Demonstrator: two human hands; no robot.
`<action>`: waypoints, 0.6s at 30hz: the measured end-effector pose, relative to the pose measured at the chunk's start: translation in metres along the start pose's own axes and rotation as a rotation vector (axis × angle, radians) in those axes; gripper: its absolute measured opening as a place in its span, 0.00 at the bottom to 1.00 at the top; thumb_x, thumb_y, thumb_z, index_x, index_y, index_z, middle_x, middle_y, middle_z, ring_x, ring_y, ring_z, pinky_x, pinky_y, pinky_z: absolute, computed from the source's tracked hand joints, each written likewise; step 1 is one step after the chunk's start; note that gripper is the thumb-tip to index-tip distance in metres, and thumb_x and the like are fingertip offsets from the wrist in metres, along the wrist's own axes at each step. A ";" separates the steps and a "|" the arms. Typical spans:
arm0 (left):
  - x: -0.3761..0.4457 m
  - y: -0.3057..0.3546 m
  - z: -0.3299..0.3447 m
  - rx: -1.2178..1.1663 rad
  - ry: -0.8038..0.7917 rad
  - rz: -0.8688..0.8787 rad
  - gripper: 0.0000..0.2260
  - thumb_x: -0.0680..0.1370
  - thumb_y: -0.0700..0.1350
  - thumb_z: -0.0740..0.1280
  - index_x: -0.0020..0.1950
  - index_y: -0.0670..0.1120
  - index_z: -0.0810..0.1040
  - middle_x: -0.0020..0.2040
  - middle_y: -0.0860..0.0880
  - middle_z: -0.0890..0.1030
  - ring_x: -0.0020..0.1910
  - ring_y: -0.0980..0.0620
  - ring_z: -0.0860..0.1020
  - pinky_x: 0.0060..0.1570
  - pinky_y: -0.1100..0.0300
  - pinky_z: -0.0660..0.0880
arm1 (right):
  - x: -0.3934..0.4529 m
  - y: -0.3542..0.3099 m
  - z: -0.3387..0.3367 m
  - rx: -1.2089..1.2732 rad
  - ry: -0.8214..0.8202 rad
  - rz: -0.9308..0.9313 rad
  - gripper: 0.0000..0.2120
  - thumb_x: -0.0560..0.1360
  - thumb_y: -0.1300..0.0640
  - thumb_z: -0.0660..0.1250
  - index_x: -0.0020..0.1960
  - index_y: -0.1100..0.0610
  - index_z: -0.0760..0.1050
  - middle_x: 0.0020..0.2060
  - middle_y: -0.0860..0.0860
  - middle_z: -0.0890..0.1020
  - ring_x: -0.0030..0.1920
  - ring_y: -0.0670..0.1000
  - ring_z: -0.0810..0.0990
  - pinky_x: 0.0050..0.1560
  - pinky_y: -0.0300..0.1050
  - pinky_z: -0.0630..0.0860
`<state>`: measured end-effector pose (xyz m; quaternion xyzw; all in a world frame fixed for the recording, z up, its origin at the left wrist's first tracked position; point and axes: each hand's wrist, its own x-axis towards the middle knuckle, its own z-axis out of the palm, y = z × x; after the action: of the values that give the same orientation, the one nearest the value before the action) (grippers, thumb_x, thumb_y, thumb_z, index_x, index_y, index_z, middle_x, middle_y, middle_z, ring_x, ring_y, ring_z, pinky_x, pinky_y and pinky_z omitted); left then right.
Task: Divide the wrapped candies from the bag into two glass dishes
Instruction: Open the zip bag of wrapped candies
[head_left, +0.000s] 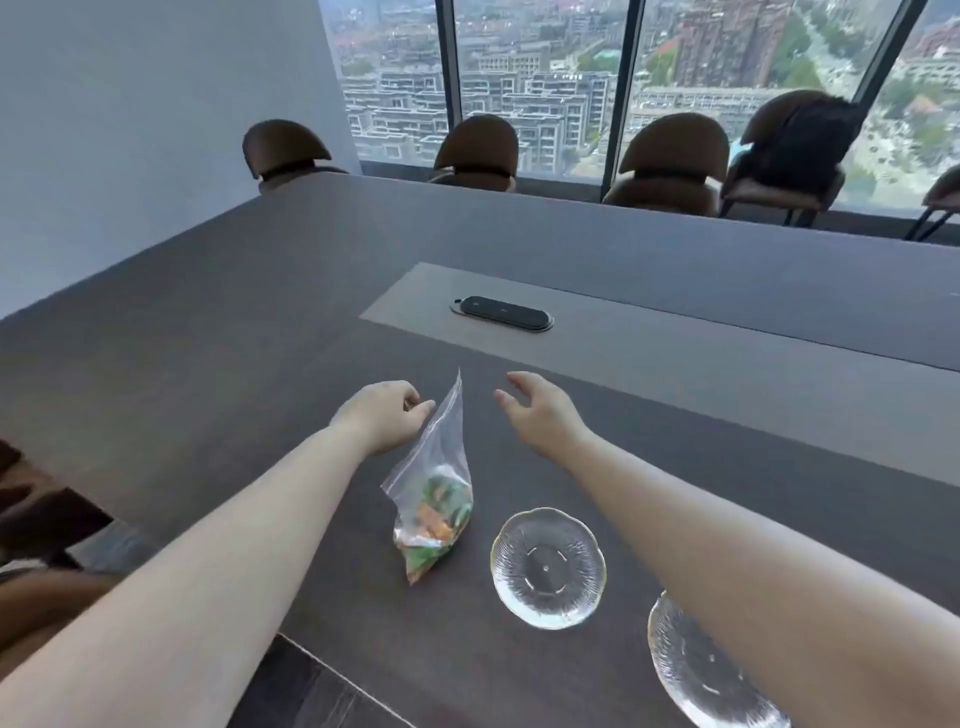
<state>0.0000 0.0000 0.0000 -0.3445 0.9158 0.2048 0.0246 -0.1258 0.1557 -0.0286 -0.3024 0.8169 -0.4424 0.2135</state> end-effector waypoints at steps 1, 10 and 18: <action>-0.001 -0.003 0.003 -0.027 -0.012 -0.006 0.16 0.75 0.57 0.60 0.52 0.47 0.77 0.48 0.51 0.79 0.54 0.47 0.77 0.52 0.56 0.72 | 0.000 0.001 0.008 -0.018 -0.010 0.008 0.19 0.77 0.51 0.62 0.66 0.58 0.70 0.65 0.54 0.76 0.62 0.54 0.75 0.59 0.47 0.73; 0.001 -0.016 0.025 -0.258 -0.020 0.044 0.09 0.72 0.50 0.68 0.37 0.46 0.76 0.31 0.52 0.76 0.32 0.53 0.74 0.34 0.61 0.70 | 0.011 0.000 0.058 0.179 -0.194 0.152 0.13 0.77 0.53 0.63 0.47 0.64 0.78 0.34 0.53 0.80 0.32 0.48 0.77 0.38 0.42 0.77; 0.000 -0.026 0.032 -0.589 -0.112 0.018 0.07 0.75 0.43 0.66 0.37 0.42 0.78 0.32 0.48 0.77 0.28 0.56 0.73 0.32 0.66 0.72 | 0.011 -0.002 0.067 0.434 -0.351 0.269 0.12 0.77 0.53 0.64 0.41 0.61 0.77 0.35 0.55 0.80 0.36 0.53 0.80 0.37 0.41 0.77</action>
<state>0.0133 -0.0048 -0.0389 -0.3167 0.8173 0.4805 -0.0275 -0.0917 0.1079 -0.0624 -0.2107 0.6868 -0.5152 0.4674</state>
